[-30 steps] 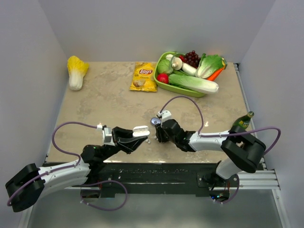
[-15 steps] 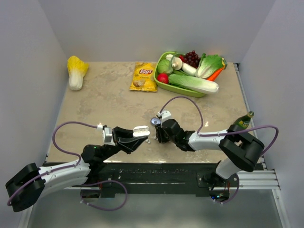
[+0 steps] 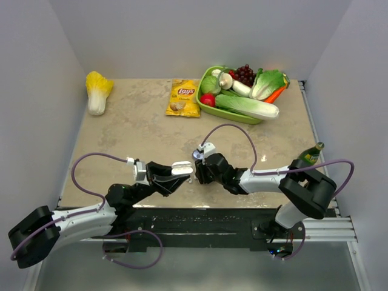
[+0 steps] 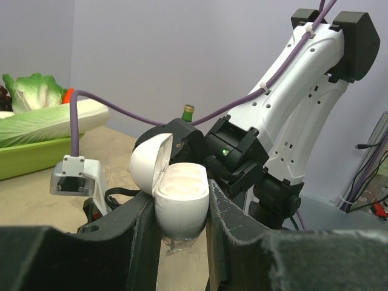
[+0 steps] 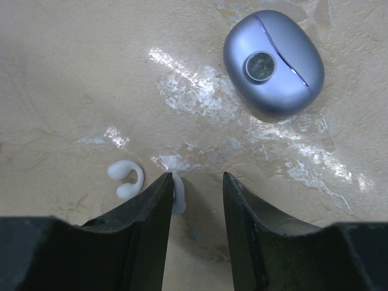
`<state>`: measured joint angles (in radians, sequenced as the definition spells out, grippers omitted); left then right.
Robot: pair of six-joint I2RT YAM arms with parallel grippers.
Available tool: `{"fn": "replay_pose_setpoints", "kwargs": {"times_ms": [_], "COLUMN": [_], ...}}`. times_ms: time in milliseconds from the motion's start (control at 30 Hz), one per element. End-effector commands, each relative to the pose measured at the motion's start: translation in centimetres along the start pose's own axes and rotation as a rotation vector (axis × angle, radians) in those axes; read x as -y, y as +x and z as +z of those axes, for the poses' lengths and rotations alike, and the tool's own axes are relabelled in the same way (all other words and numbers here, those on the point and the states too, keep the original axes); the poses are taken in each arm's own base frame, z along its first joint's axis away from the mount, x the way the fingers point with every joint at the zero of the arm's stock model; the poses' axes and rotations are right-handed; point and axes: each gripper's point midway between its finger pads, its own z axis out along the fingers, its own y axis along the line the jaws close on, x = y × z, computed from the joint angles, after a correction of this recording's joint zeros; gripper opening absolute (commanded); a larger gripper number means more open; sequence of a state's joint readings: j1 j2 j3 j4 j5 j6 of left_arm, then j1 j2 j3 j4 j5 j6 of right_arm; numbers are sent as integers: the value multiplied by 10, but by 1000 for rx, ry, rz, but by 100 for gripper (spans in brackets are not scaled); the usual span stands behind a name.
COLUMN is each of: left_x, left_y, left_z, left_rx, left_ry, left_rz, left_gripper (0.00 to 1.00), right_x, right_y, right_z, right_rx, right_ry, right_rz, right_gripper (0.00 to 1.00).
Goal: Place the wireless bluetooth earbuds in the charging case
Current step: Pick up the earbud from the center of the board.
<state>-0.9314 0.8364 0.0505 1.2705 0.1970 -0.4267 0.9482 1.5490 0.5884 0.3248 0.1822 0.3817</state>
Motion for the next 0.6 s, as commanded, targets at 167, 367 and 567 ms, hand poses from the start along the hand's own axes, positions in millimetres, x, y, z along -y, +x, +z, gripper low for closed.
{"fn": "replay_pose_setpoints", "kwargs": {"times_ms": [167, 367, 567], "left_x": [-4, -4, -4], "left_y": [54, 55, 55], "left_z": [-76, -77, -76], "left_rx": [-89, -91, -92], "left_ry": [-28, -28, -26], "left_rz": [-22, -24, -24], "left_gripper": [0, 0, 0], "right_x": [-11, -11, -8], "right_y": [27, 28, 26], "right_z": [0, -1, -5], "right_rx": [-82, -83, -70], "right_ry": [-54, -60, -47], "right_rz": [-8, 1, 10], "right_gripper": [38, 32, 30]}}
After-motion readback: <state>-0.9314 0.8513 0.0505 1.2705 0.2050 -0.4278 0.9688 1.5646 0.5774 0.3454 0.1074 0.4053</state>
